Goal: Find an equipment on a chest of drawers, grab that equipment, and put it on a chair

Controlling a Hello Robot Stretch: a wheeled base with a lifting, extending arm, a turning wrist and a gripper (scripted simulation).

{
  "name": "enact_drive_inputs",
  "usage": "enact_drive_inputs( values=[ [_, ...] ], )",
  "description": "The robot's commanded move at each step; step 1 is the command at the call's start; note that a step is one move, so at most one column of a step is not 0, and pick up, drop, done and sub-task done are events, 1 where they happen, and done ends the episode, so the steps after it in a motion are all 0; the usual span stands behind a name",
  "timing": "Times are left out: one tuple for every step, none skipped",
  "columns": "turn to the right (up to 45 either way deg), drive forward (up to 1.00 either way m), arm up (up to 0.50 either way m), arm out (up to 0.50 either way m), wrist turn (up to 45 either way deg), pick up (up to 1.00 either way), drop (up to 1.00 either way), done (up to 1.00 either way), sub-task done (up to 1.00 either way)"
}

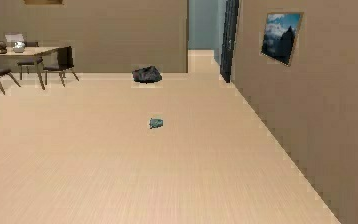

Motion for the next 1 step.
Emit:
enact_drive_inputs(
  values=[
    [0.0, 0.10, 0.00, 0.00, 0.0, 0.00, 0.00, 0.00, 0.00]
  ],
)
